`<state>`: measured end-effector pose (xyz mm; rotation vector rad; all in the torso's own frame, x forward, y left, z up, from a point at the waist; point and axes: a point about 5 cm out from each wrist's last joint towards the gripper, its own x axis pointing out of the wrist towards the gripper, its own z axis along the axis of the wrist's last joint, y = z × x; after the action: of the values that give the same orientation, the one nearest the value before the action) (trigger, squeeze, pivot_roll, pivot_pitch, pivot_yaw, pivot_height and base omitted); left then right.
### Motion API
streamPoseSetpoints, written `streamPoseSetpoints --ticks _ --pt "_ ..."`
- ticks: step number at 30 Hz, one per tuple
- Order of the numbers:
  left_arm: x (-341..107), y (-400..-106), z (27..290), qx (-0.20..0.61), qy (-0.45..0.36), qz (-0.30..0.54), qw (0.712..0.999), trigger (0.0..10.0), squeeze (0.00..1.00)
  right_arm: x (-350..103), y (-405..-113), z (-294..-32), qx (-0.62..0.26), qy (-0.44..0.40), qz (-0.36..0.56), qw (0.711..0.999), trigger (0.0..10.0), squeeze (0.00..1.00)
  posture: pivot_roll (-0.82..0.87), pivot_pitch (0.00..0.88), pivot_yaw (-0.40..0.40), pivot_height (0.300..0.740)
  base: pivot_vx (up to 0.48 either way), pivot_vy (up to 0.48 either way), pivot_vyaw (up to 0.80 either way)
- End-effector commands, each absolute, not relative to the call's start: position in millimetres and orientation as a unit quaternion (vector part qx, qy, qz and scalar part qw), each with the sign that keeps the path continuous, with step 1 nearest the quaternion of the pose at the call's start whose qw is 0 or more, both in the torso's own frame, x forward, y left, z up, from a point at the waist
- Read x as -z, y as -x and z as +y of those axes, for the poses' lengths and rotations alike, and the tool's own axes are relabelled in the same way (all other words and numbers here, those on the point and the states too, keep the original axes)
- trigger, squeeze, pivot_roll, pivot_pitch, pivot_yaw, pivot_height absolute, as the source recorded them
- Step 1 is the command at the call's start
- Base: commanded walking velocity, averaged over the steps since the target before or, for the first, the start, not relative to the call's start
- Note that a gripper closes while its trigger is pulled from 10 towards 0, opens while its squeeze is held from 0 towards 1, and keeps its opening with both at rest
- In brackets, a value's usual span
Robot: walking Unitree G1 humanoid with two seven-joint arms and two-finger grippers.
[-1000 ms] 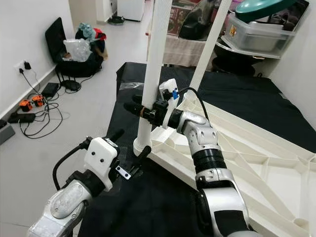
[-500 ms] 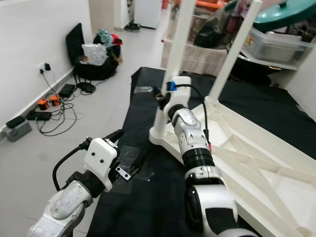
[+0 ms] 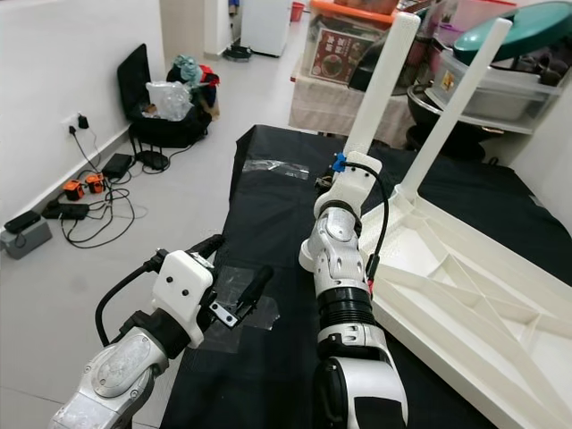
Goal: Building children table
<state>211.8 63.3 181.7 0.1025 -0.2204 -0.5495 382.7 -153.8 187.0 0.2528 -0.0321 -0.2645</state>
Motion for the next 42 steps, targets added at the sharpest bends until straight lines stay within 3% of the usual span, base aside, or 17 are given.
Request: streamPoseSetpoints --ticks 1,2,8,10,13,15,16,17,22,26,27,30,34,36,37,38,42 --pt "-180 -212 62 0.271 -0.048 -0.106 0.955 10.0 0.0 -189 -384 -159 0.135 -0.127 -0.02 0.982 10.0 1.0 0.09 0.0 -0.12 0.74 0.0 0.0 0.0" --pt "-180 -212 62 0.271 -0.048 -0.107 0.956 10.0 0.0 -197 -388 -154 0.093 -0.111 -0.031 0.989 10.0 0.0 0.09 0.0 -0.117 0.74 0.0 0.0 0.0" --pt "-181 -212 61 0.273 -0.047 -0.107 0.955 10.0 0.0 -212 -398 -148 -0.11 -0.131 -0.027 0.985 10.0 0.0 0.08 0.0 -0.118 0.74 0.0 0.0 0.0" --pt "-181 -212 61 0.273 -0.047 -0.107 0.955 10.0 0.0 -220 -392 -146 -0.242 -0.12 -0.045 0.962 10.0 0.0 0.09 0.0 -0.119 0.74 0.0 0.0 0.0" --pt "-181 -212 62 0.272 -0.048 -0.107 0.955 10.0 0.0 -220 -388 -145 -0.305 -0.11 -0.044 0.945 10.0 0.0 0.09 0.0 -0.119 0.74 0.0 0.0 0.0" --pt "-181 -213 62 0.27 -0.048 -0.108 0.955 10.0 0.0 -219 -382 -143 -0.364 -0.108 -0.034 0.925 10.0 0.0 0.09 0.0 -0.119 0.74 0.0 0.0 0.0" --pt "-182 -212 63 0.27 -0.051 -0.108 0.955 10.0 0.0 -218 -368 -140 -0.477 -0.114 -0.025 0.871 10.0 0.0 0.09 0.0 -0.118 0.74 0.0 0.0 0.0" --pt "-182 -212 62 0.271 -0.054 -0.109 0.955 10.0 0.0 -218 -363 -139 -0.511 -0.115 -0.022 0.851 10.0 0.0 0.09 0.0 -0.118 0.74 0.0 0.0 0.0" --pt "-182 -212 63 0.267 -0.057 -0.111 0.956 10.0 0.0 -210 -355 -130 -0.582 -0.114 -0.007 0.805 10.0 0.0 0.09 0.0 -0.112 0.74 0.0 0.0 0.0" --pt "-183 -212 63 0.267 -0.056 -0.111 0.956 10.0 0.0 -200 -362 -124 -0.578 -0.112 0.012 0.808 10.0 0.0 0.09 0.0 -0.113 0.74 0.0 0.0 0.0" --pt "-183 -213 63 0.267 -0.056 -0.111 0.956 10.0 0.0 -197 -367 -121 -0.552 -0.108 0.018 0.827 0.0 0.0 0.09 0.0 -0.113 0.74 0.0 0.0 0.0" --pt "-183 -213 63 0.267 -0.057 -0.111 0.956 10.0 0.0 -195 -369 -121 -0.536 -0.106 0.021 0.837 0.0 0.0 0.09 0.0 -0.113 0.74 0.0 0.0 0.0" --pt "-182 -212 64 0.265 -0.056 -0.11 0.956 10.0 0.0 -191 -379 -121 -0.453 -0.1 0.007 0.886 0.0 0.0 0.09 0.0 -0.113 0.74 0.0 0.0 0.0" --pt "-182 -213 64 0.265 -0.056 -0.11 0.956 10.0 0.0 -190 -388 -129 -0.351 -0.096 0.008 0.931 0.0 0.0 0.09 0.0 -0.112 0.74 0.0 0.0 0.0" --pt "-182 -213 64 0.265 -0.056 -0.11 0.956 10.0 0.0 -190 -388 -129 -0.351 -0.096 0.008 0.931 0.0 0.0 0.09 0.0 -0.112 0.74 0.0 0.0 0.0" --pt "-182 -213 64 0.265 -0.056 -0.11 0.956 10.0 0.0 -187 -395 -141 -0.238 -0.11 0.018 0.965 0.0 0.0 0.09 0.0 -0.114 0.74 0.0 0.0 0.0" --pt "-182 -213 64 0.265 -0.056 -0.11 0.956 10.0 0.0 -179 -399 -165 -0.056 -0.113 0.039 0.991 0.0 0.0 0.08 0.0 -0.112 0.74 0.0 0.0 0.0"
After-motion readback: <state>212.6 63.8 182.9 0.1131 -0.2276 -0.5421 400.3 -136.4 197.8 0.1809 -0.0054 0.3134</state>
